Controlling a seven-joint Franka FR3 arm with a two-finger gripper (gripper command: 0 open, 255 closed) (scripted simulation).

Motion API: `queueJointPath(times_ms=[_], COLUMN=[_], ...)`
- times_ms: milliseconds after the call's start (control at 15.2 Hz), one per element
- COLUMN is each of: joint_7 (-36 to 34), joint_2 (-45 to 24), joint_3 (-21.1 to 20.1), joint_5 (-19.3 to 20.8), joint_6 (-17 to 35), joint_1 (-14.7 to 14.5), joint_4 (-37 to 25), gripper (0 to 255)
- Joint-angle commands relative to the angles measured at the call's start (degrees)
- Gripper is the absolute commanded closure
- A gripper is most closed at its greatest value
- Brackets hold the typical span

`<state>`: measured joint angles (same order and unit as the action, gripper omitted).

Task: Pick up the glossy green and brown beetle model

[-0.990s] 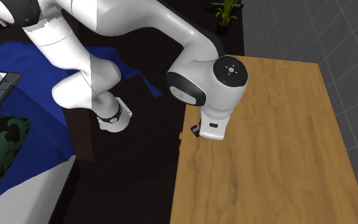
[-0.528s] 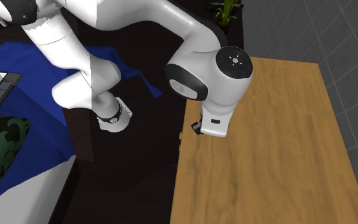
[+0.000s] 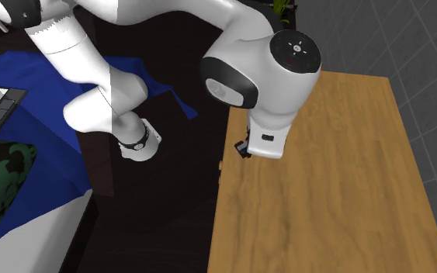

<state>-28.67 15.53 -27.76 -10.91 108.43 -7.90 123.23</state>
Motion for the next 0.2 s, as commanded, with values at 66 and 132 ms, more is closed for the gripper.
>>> queueJointPath(times_ms=[66, 132], joint_7=[-0.1, -0.1], joint_2=[0.3, 0.3], joint_3=[0.2, 0.2], joint_5=[0.0, 0.0], joint_6=[-1.7, -1.7], joint_1=[0.0, 0.0], joint_4=[-1.4, -1.4], gripper=[255, 255])
